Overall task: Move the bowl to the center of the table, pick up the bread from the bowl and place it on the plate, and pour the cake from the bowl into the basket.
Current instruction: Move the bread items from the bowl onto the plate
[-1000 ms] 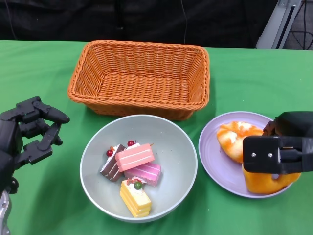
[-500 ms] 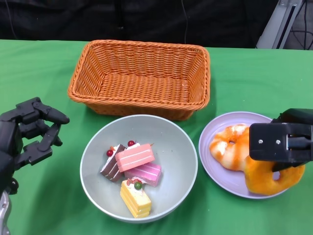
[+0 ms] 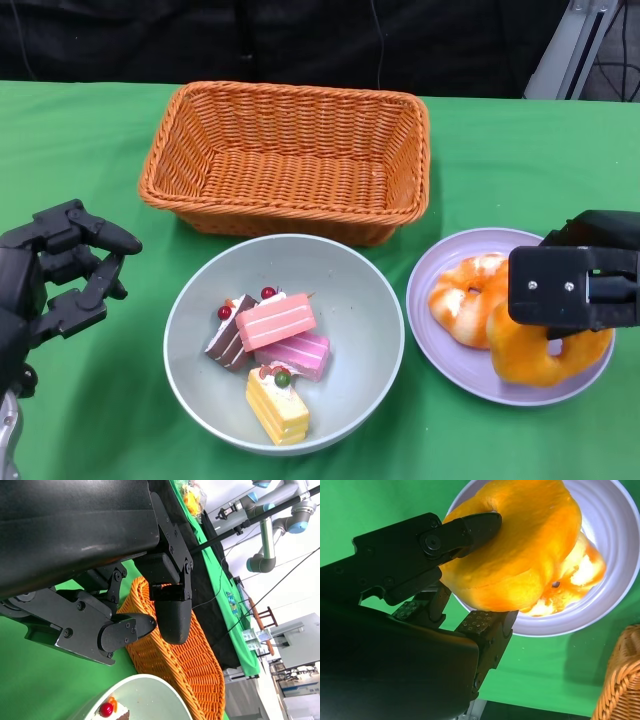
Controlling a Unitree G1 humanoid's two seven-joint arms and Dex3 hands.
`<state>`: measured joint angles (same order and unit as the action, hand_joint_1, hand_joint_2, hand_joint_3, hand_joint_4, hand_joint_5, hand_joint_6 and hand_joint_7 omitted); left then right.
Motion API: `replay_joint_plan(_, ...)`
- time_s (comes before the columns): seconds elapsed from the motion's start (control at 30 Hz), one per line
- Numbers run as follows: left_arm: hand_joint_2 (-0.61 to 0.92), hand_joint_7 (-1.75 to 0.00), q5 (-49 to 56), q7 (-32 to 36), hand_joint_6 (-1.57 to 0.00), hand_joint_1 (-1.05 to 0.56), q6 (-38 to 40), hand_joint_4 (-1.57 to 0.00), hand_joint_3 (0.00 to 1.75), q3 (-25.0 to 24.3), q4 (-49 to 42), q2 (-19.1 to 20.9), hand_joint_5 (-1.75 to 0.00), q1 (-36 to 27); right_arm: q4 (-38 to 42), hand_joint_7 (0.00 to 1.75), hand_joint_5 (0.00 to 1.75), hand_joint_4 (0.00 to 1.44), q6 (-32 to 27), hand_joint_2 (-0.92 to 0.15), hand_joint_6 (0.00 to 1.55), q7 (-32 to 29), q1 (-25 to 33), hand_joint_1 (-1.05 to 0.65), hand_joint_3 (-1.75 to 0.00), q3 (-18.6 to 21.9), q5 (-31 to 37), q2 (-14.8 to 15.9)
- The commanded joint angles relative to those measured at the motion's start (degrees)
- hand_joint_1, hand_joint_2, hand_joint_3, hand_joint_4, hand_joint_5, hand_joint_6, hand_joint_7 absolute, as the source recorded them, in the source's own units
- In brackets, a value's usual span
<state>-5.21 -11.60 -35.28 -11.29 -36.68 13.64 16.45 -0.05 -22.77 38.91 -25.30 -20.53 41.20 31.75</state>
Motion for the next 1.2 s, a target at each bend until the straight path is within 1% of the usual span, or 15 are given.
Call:
replay_joint_plan(0.03,0.74,-1.1,-0.1,-0.2,-0.84,-0.06,-0.5,-0.81,0.73,-0.3,-0.1,1.2,-1.49,-0.1,1.3,0.01,0.35,1.01,2.1,-0.92,0.75,-3.8,0.7,-0.67,-0.14,0.8,-0.5,0.1)
replay_joint_plan(0.1,0.74,-1.1,-0.2,-0.1,-0.84,-0.06,-0.4,-0.81,0.73,-0.4,0.2,1.2,-1.48,-0.2,1.8,0.0,0.37,1.04,3.4,-0.92,0.72,-6.0,1.3,-0.66,-0.13,0.7,-0.6,-0.2)
replay_joint_plan(0.17,0.74,-1.09,-0.1,0.1,-0.84,-0.06,-0.3,-0.81,0.73,-0.4,0.4,1.2,-1.48,-0.3,1.8,0.0,0.36,1.01,4.1,-0.92,0.68,-6.9,1.6,-0.66,-0.12,0.5,-0.6,-0.2)
replay_joint_plan(0.27,0.74,-1.09,-0.1,0.1,-0.84,-0.06,-0.2,-0.81,0.72,-0.4,0.4,1.2,-1.48,-0.3,1.7,0.0,0.37,1.0,4.7,-0.92,0.66,-7.9,1.8,-0.66,-0.11,0.2,0.1,-0.2)
replay_joint_plan(0.3,0.74,-1.09,-0.1,0.0,-0.84,-0.06,-0.2,-0.81,0.72,-0.4,0.3,1.2,-1.48,-0.3,1.5,0.0,0.25,0.77,4.9,-0.92,0.53,-8.3,2.0,-0.68,-0.11,-0.1,0.7,-0.1)
replay_joint_plan(0.33,0.74,-1.09,-0.1,-0.1,-0.84,-0.05,-0.1,-0.81,0.72,-0.4,0.3,1.2,-1.48,-0.3,1.4,0.0,0.16,0.63,5.1,-0.92,0.43,-8.7,2.1,-0.7,-0.12,-0.4,1.2,-0.1)
replay_joint_plan(0.4,0.74,-1.09,-0.2,-0.1,-0.84,-0.05,-0.2,-0.81,0.72,-0.4,0.3,1.2,-1.48,-0.2,1.4,0.0,0.12,0.55,5.6,-0.92,0.36,-9.4,2.3,-0.71,-0.12,-0.5,1.5,0.0)
replay_joint_plan(0.5,0.74,-1.09,-0.2,-0.1,-0.84,-0.05,-0.1,-0.81,0.71,-0.4,0.3,1.2,-1.49,-0.2,1.6,0.0,0.1,0.54,5.8,-0.92,0.34,-9.6,2.4,-0.72,-0.12,-0.5,1.9,-0.1)
replay_joint_plan(0.67,0.73,-1.08,-0.2,0.0,-0.84,-0.05,-0.1,-0.81,0.72,-0.4,0.4,1.2,-1.49,-0.2,1.6,0.0,0.1,0.57,6.2,-0.92,0.34,-9.5,2.5,-0.72,-0.11,-0.4,1.9,-0.1)
replay_joint_plan(0.87,0.74,-1.08,-0.1,0.0,-0.85,-0.06,-0.1,-0.8,0.72,-0.4,0.7,1.2,-1.48,-0.5,1.6,0.0,0.07,0.54,6.2,-0.92,0.34,-8.2,2.4,-0.72,-0.12,-0.5,1.7,0.0)
replay_joint_plan(1.13,0.73,-1.08,-0.1,0.0,-0.84,-0.06,-0.2,-0.8,0.72,-0.4,0.8,1.2,-1.49,-0.5,1.6,0.0,0.06,0.54,6.2,-0.92,0.34,-7.9,2.4,-0.72,-0.13,-0.4,1.7,0.0)
replay_joint_plan(1.17,0.73,-1.08,-0.2,-0.1,-0.84,-0.06,0.0,-0.8,0.72,-0.4,0.7,1.2,-1.49,-0.4,1.9,0.0,0.06,0.54,6.9,-0.92,0.34,-9.1,2.9,-0.72,-0.13,-0.3,1.6,-0.2)
replay_joint_plan(1.2,0.73,-1.08,-0.4,-0.2,-0.84,-0.06,0.1,-0.8,0.72,-0.4,0.8,1.2,-1.49,-0.4,2.0,0.01,0.08,0.58,7.5,-0.92,0.36,-10.4,3.3,-0.72,-0.11,-0.1,1.6,-0.4)
